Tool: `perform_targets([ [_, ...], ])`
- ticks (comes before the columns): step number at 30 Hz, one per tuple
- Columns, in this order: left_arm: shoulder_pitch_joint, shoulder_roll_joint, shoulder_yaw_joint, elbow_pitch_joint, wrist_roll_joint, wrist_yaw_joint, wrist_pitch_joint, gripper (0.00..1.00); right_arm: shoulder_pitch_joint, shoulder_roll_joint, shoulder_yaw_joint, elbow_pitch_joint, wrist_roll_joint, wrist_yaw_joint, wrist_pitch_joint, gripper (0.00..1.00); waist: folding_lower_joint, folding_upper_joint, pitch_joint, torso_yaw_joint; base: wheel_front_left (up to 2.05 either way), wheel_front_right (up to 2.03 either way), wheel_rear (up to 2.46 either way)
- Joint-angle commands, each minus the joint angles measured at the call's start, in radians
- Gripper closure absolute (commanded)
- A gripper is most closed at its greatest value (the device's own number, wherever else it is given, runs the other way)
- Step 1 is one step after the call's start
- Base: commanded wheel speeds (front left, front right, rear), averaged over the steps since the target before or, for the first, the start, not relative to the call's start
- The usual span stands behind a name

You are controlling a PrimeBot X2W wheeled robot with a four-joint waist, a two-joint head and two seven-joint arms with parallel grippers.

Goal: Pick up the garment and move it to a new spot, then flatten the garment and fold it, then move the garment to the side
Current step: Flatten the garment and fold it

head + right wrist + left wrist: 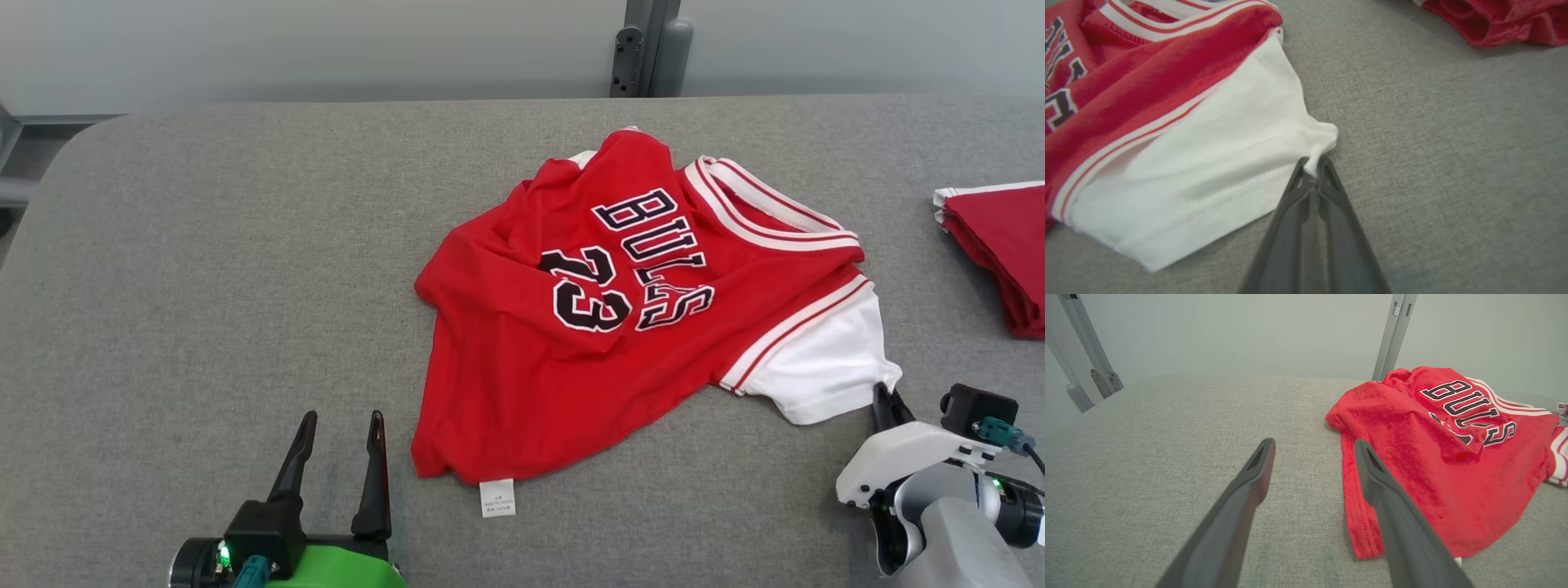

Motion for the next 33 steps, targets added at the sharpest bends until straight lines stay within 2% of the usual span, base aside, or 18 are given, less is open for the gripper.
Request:
perform_targets([
  [1, -0.011, 0.002, 0.003, -0.003, 0.0, 0.005, 0.0, 0.0, -0.01, -0.017, -0.001, 0.009, 0.023, -0.001, -0.016, 1.0, 0.0, -0.0001, -0.002, -0.005, 0.0, 0.0, 0.0],
  [6, 0.001, 0.002, -0.006, 0.006, 0.008, -0.006, 0.0, 0.0, -0.017, -0.053, -0.014, -0.012, 0.081, -0.001, -0.043, 1.0, 0.0, -0.0001, -0.006, -0.018, 0.0, 0.0, 0.0],
  [10, 0.023, 0.002, -0.03, 0.044, -0.013, -0.038, 0.002, 0.0, 0.008, -0.089, -0.023, -0.043, 0.106, -0.001, -0.052, 1.0, 0.0, -0.0001, -0.004, -0.027, 0.0, 0.0, 0.0],
  [14, 0.034, 0.002, -0.064, 0.086, -0.081, -0.076, 0.045, 0.0, 0.024, -0.105, -0.012, -0.065, 0.13, -0.001, -0.054, 1.0, 0.0, -0.0001, 0.001, -0.032, 0.0, 0.0, 0.0],
  [19, 0.028, 0.002, -0.128, 0.118, -0.232, -0.103, 0.115, 0.0, 0.038, -0.094, -0.002, -0.088, 0.152, -0.001, -0.058, 1.0, 0.0, -0.0001, 0.007, -0.041, 0.0, 0.0, 0.0],
  [23, -0.006, 0.003, -0.157, 0.159, -0.293, -0.094, 0.161, 0.0, 0.034, -0.084, 0.012, -0.101, 0.157, -0.001, -0.059, 1.0, 0.0, -0.0001, 0.016, -0.052, 0.0, 0.0, 0.0],
  [33, -0.061, 0.003, -0.174, 0.247, -0.429, -0.042, 0.186, 0.0, 0.027, -0.08, 0.048, -0.119, 0.177, -0.001, -0.06, 1.0, 0.0, -0.0001, 0.027, -0.087, 0.0, 0.0, 0.0],
])
